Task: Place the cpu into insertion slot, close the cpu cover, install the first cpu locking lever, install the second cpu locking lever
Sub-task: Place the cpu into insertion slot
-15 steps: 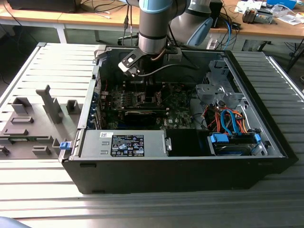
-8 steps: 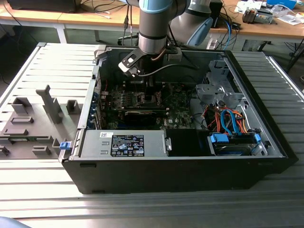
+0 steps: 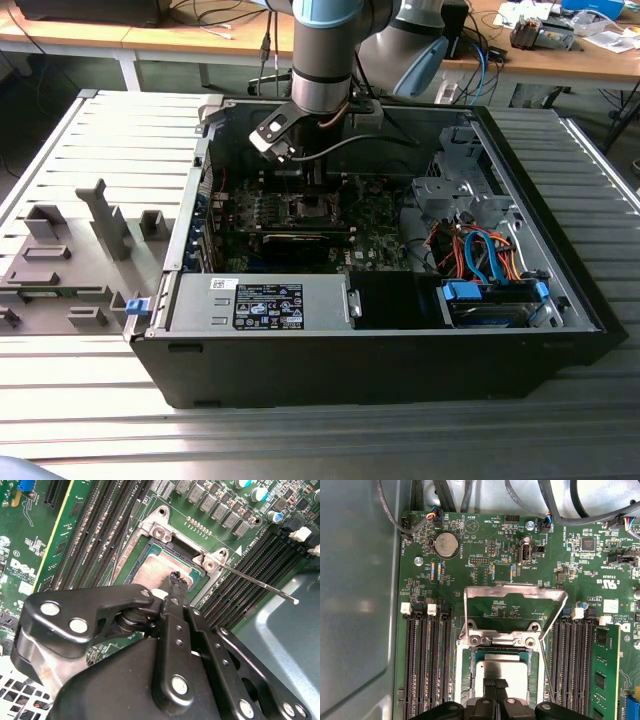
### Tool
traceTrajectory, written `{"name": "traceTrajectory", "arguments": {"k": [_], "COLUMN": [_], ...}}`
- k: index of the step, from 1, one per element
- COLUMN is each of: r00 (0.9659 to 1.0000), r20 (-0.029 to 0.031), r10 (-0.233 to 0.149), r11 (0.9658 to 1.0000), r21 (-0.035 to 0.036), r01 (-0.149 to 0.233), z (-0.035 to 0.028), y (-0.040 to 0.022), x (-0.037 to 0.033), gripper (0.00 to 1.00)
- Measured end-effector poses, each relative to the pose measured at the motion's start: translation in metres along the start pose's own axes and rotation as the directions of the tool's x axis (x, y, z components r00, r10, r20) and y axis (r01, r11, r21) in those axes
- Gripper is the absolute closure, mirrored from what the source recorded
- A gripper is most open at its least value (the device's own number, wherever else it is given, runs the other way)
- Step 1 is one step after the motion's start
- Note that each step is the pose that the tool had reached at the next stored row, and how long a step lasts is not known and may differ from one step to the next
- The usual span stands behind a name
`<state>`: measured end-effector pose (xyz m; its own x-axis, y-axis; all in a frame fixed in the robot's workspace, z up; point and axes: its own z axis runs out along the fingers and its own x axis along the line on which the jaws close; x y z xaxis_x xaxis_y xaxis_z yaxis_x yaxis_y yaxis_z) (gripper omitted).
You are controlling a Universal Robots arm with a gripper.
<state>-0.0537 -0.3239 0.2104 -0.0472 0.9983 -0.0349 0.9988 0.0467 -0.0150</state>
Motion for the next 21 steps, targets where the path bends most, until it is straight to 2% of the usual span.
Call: {"name": "traceTrajectory", "arguments": {"k": [13,17,19,21], "r00": [1.0,1.0,1.0,1.0], "r20": [0.0001,0.0005,-0.0002,-0.0005], "r10": [-0.005,-0.009,-0.01,-0.01], "r11": [1.0,0.9999,0.9999,0.9999], "r21": [0.0,0.0099,0.0106,0.0102], "r01": [0.005,0.009,0.01,0.01], "z": [0.0003,0.0054,0.0073,0.0063], "y": [-0.0001,0.0007,0.0007,0.0008], "x": [-0.0001,-0.0005,-0.001,-0.0011], "gripper": [0.89,0.89,0.89,0.89]}}
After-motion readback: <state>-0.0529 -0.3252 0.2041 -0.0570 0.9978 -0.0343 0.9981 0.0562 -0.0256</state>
